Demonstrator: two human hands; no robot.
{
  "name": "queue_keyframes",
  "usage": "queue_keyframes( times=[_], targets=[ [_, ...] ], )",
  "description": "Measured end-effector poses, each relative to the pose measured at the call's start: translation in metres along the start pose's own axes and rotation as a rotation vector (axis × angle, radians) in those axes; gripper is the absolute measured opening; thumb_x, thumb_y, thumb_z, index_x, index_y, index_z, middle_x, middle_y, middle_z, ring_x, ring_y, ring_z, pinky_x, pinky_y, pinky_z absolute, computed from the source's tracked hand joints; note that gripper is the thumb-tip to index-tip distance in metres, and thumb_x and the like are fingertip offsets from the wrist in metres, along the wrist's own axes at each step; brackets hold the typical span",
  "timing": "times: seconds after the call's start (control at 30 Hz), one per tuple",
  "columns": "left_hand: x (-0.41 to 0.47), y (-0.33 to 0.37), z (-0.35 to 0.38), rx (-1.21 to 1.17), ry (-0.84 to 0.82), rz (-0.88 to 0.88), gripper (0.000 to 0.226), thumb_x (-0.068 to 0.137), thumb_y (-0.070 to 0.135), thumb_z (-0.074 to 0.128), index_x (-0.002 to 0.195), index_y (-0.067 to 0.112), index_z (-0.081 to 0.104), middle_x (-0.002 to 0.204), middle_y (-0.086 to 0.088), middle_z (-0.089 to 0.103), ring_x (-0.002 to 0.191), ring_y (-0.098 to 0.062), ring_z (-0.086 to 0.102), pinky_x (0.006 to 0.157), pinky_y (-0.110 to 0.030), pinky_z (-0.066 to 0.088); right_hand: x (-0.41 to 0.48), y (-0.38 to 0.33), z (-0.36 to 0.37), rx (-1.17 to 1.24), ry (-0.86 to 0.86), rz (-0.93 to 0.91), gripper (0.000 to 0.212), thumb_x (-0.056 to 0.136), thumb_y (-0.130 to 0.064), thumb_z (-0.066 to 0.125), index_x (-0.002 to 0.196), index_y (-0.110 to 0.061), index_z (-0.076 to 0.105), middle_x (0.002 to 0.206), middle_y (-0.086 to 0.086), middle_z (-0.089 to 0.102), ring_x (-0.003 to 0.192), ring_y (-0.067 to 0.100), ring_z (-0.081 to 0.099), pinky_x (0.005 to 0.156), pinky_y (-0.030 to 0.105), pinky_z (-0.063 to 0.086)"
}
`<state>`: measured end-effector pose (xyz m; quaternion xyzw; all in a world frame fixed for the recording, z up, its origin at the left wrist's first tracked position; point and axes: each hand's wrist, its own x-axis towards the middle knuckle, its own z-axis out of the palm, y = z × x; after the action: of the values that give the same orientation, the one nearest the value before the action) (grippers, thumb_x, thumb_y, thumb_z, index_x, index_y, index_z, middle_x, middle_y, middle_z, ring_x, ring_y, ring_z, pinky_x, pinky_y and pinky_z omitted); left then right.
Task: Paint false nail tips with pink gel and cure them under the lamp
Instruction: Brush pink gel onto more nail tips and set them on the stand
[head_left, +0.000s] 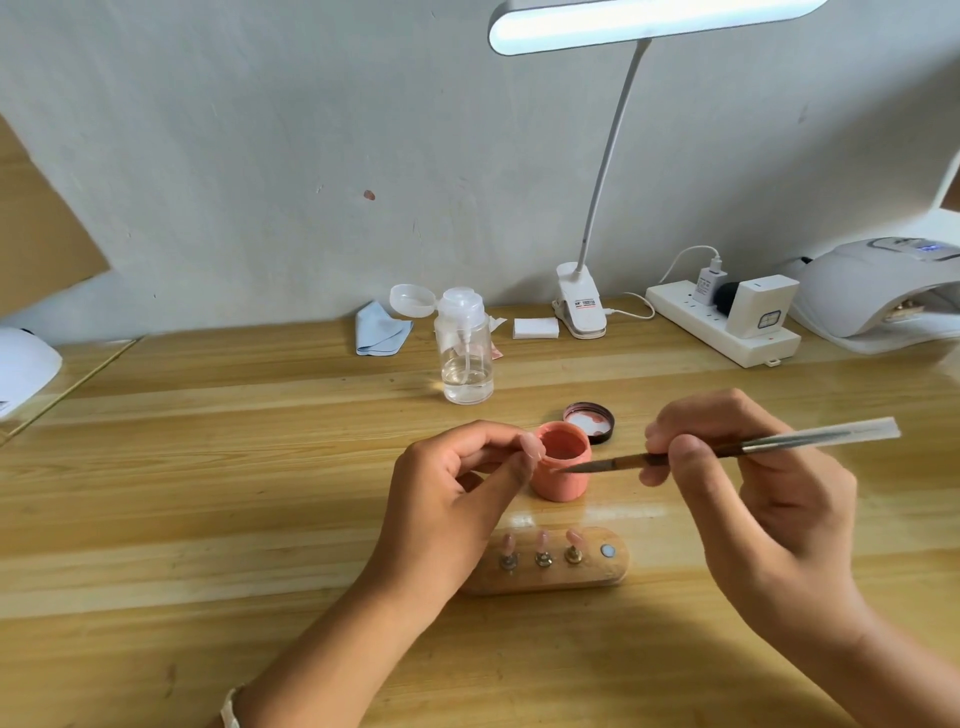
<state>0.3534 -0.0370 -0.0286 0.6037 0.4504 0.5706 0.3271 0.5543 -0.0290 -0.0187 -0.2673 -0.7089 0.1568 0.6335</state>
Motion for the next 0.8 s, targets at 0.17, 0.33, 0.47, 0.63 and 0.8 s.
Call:
queue_keyframes(
  times=[0.17, 0.33, 0.47, 0.63, 0.8],
  targets=[
    [0.0, -0.002, 0.0, -0.014, 0.001, -0.005, 0.011, 0.087, 0.009, 0.073, 0.089, 0.02, 0.078, 0.089, 0.004, 0.078, 0.085, -0.011, 0.073, 0.079, -0.02, 0.055, 0.002, -0.001, 0.002, -0.024, 0.014, 0.008, 0.015, 0.099, -0.021, 0.053, 0.093, -0.018, 0.066, 0.086, -0.01, 0.069, 0.081, 0.015, 0.07, 0.077, 0.022, 0.048],
    [0.0, -0.001, 0.0, -0.036, 0.009, -0.005, 0.006, 0.087, 0.012, 0.073, 0.089, 0.016, 0.077, 0.085, 0.002, 0.078, 0.079, -0.007, 0.071, 0.076, -0.017, 0.052, 0.001, -0.001, 0.004, -0.024, -0.02, 0.027, 0.016, 0.099, -0.021, 0.054, 0.09, -0.017, 0.066, 0.085, -0.009, 0.068, 0.082, 0.021, 0.069, 0.077, 0.025, 0.048],
    [0.0, 0.0, 0.0, -0.028, 0.011, -0.017, 0.006, 0.086, 0.022, 0.073, 0.088, 0.019, 0.078, 0.083, 0.002, 0.078, 0.079, -0.008, 0.072, 0.075, -0.017, 0.052, 0.0, -0.001, 0.002, 0.034, -0.008, 0.005, 0.018, 0.098, -0.019, 0.053, 0.087, -0.013, 0.065, 0.083, -0.009, 0.065, 0.075, 0.02, 0.068, 0.072, 0.032, 0.05],
    [-0.001, 0.004, 0.001, -0.016, 0.007, -0.028, 0.003, 0.086, 0.016, 0.073, 0.088, 0.017, 0.075, 0.086, 0.002, 0.078, 0.081, -0.008, 0.071, 0.077, -0.02, 0.054, 0.004, 0.002, 0.0, 0.075, 0.114, 0.039, 0.016, 0.099, -0.019, 0.053, 0.088, -0.021, 0.064, 0.08, -0.012, 0.066, 0.071, 0.016, 0.068, 0.072, 0.027, 0.05],
    [-0.011, 0.017, 0.011, 0.072, -0.079, 0.038, 0.008, 0.082, 0.014, 0.079, 0.081, 0.02, 0.073, 0.082, 0.006, 0.076, 0.075, -0.004, 0.069, 0.068, -0.018, 0.051, 0.012, 0.011, -0.003, 0.108, 0.243, 0.145, 0.016, 0.097, -0.022, 0.056, 0.084, -0.028, 0.064, 0.073, -0.01, 0.068, 0.068, 0.015, 0.065, 0.073, 0.029, 0.049]
  ],
)
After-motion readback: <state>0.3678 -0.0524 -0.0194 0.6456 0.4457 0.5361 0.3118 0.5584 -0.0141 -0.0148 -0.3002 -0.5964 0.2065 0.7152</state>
